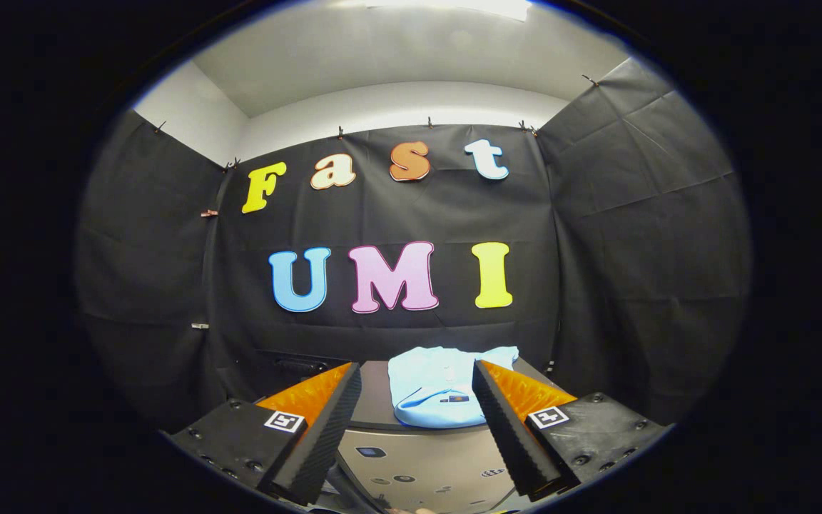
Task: Put the clothes into the washing machine and then close the washing machine lid.
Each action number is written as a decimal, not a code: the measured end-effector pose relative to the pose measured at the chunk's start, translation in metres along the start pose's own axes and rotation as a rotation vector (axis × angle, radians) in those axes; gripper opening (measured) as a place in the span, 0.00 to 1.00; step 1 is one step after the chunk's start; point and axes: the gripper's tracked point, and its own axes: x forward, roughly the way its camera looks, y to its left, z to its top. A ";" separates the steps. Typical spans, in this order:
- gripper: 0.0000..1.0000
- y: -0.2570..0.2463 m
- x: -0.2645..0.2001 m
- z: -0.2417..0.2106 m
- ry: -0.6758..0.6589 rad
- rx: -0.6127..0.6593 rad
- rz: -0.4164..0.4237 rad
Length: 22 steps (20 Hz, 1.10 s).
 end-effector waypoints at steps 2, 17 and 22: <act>0.98 0.000 0.005 -0.004 0.005 -0.016 -0.014; 0.98 -0.013 0.125 0.017 0.104 0.008 -0.060; 0.98 -0.023 0.191 0.015 0.229 0.049 -0.056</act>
